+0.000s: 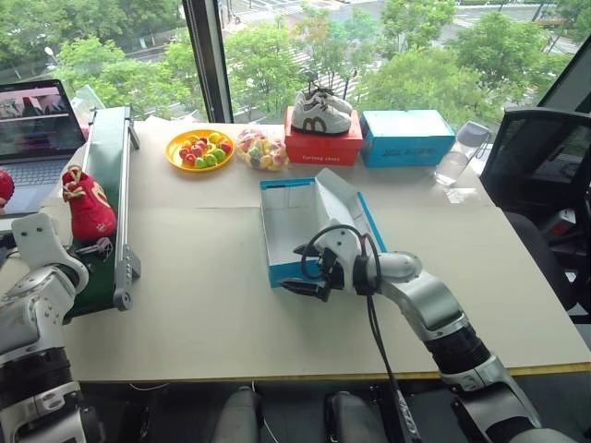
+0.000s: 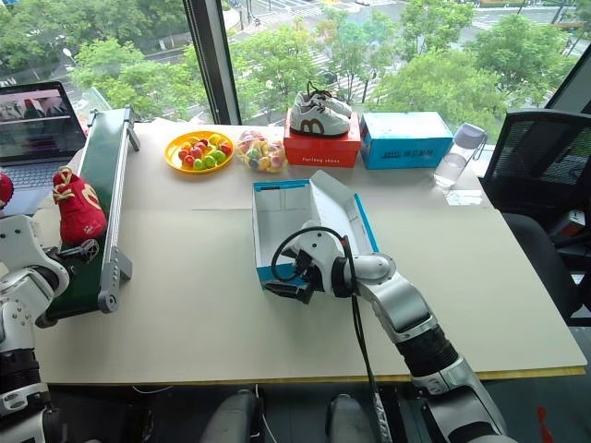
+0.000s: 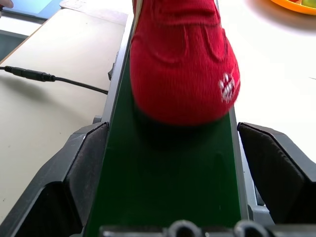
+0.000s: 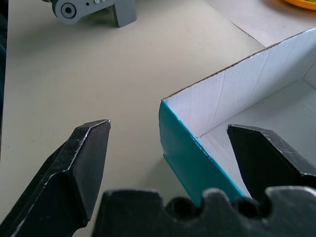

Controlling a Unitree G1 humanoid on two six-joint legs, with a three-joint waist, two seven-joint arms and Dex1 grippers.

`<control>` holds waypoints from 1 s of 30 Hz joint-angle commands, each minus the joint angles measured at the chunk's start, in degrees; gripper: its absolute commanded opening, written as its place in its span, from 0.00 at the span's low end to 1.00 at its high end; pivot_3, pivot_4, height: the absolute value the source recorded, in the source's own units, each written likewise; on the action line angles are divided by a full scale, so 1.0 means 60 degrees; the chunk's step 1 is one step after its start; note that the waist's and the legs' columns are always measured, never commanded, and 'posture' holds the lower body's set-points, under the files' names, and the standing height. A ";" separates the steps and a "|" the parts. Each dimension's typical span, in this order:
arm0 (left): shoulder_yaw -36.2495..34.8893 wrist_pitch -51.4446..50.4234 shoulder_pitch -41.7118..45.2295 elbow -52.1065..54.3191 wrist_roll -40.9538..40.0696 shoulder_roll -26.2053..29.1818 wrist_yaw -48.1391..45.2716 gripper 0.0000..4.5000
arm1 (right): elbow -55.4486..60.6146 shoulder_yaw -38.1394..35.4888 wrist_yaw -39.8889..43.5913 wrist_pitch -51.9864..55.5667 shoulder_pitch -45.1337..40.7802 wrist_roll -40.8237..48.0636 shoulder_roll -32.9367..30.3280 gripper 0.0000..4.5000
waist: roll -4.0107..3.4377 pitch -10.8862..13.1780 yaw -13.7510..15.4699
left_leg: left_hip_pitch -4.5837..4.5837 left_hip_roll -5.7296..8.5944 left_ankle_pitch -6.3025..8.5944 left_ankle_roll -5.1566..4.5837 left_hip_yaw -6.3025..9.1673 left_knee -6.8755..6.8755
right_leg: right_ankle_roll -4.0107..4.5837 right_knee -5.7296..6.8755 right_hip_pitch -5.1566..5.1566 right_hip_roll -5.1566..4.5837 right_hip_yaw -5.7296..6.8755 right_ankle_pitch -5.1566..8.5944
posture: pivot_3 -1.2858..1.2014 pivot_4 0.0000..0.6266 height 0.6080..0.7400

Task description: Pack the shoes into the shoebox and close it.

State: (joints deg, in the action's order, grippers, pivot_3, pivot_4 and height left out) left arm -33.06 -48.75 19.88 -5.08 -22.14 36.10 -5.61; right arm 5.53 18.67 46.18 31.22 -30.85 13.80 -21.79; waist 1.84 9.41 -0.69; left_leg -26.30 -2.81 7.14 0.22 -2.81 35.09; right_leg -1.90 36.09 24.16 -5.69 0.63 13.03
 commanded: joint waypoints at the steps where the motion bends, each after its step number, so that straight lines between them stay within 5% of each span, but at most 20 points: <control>1: -0.0087 0.0177 0.0154 0.0286 0.0074 0.0179 0.0011 1.00 | 0.0183 -0.0281 -0.0005 -0.0247 -0.0038 0.0019 0.0022 0.99 | 0.0000 0.0000 -0.0001 | 0.0000 0.0000 0.0000 0.0000 0.0000 0.0000 | 0.0000 0.0001 0.0000 0.0000 0.0000 0.0000 | 0.52 0.24 0.96; 3: -0.0185 0.0165 0.0146 0.0219 0.0022 0.0046 0.0080 1.00 | 0.0200 -0.0325 -0.0042 -0.0231 -0.0047 0.0028 0.0046 0.99 | 0.0000 0.0000 -0.0002 | 0.0000 0.0000 0.0000 0.0000 0.0000 0.0000 | 0.0001 0.0001 0.0001 0.0000 0.0000 0.0000 | 0.52 0.24 0.96; 6: -0.0398 0.0336 0.0160 0.0332 -0.0123 -0.0159 0.0165 0.86 | 0.0204 -0.0359 -0.0051 -0.0232 -0.0064 0.0026 0.0035 1.00 | 0.0000 0.0000 -0.0001 | 0.0000 -0.0001 -0.0001 -0.0001 0.0000 0.0000 | 0.0001 0.0002 0.0001 0.0000 -0.0001 -0.0001 | 0.52 0.24 0.96; 16: -0.0323 0.0182 0.0350 0.0291 -0.0103 -0.0264 0.0276 0.16 | 0.0081 -0.0525 -0.0040 -0.0310 -0.0153 -0.0080 -0.0047 1.00 | 0.0001 -0.0001 0.0094 | 0.0008 -0.0008 0.0005 0.0037 0.0001 0.0006 | 0.0009 0.0015 -0.0002 0.0006 0.0005 -0.0010 | 0.52 0.24 0.96; 26: -0.0349 0.0239 0.0441 0.0290 -0.0205 -0.0451 0.0314 0.16 | 0.0034 -0.0669 -0.0065 -0.0295 -0.0147 -0.0139 -0.0100 1.00 | 0.0001 -0.0001 0.0168 | 0.0009 -0.0010 0.0001 0.0041 0.0004 0.0008 | 0.0011 0.0021 -0.0004 0.0011 0.0005 -0.0011 | 0.52 0.24 0.96; 30: -0.0457 0.0530 0.0468 0.0236 -0.0221 -0.0481 0.0293 0.03 | -0.0009 -0.0693 -0.0075 -0.0323 -0.0168 -0.0191 -0.0091 1.00 | 0.0001 -0.0001 0.0186 | 0.0009 -0.0010 0.0001 0.0042 0.0005 0.0008 | 0.0011 0.0021 -0.0004 0.0012 0.0006 -0.0011 | 0.52 0.24 0.96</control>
State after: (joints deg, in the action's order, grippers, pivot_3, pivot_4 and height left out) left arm -34.92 -47.57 21.60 -4.35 -22.81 33.10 -3.32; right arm 4.64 16.44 45.96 30.64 -30.86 12.51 -22.01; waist 1.85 9.41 0.43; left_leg -26.25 -2.87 7.14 0.47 -2.78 35.13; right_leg -1.83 36.21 24.14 -5.61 0.67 12.97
